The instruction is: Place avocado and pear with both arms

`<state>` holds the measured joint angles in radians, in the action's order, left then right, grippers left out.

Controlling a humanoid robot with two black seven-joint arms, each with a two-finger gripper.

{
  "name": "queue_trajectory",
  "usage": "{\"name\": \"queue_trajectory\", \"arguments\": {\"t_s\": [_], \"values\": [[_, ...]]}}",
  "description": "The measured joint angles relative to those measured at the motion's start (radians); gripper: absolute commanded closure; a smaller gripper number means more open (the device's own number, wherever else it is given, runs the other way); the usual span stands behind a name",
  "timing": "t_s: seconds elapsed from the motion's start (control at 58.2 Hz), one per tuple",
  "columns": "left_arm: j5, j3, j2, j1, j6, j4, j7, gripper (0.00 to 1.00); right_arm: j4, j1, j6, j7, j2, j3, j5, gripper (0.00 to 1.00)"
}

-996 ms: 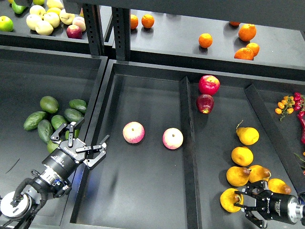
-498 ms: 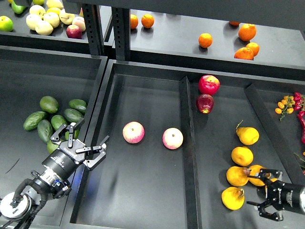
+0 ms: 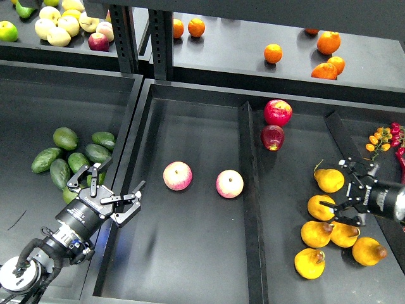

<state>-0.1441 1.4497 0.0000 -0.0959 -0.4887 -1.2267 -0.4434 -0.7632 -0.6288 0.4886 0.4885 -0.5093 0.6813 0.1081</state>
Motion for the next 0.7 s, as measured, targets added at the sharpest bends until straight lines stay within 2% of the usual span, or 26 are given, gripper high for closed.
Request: {"name": "queue_trajectory", "arguments": {"t_s": [0.155,0.326,0.343,0.515,0.704], "values": [[0.0,0.0,0.0,-0.002,0.0,-0.006,0.0,0.01,0.046,0.062,0.0,0.0,0.152,0.116,0.004,0.01],[0.0,0.0,0.0,-0.008,0.0,-0.013,0.001,0.01,0.069,0.183,0.0,0.0,0.332,0.316,0.004,0.01],[0.0,0.0,0.0,-0.008,0.0,-0.014,0.002,0.01,0.071,0.219,0.0,0.0,0.38,0.366,0.004,0.01],[0.0,0.0,0.0,-0.009,0.0,-0.013,0.002,0.01,0.077,0.314,0.0,0.0,0.491,0.486,0.004,0.01],[-0.005,-0.001,0.0,-0.009,0.0,-0.006,0.003,0.01,0.081,0.406,0.0,0.0,0.509,0.551,0.004,0.01]]}}
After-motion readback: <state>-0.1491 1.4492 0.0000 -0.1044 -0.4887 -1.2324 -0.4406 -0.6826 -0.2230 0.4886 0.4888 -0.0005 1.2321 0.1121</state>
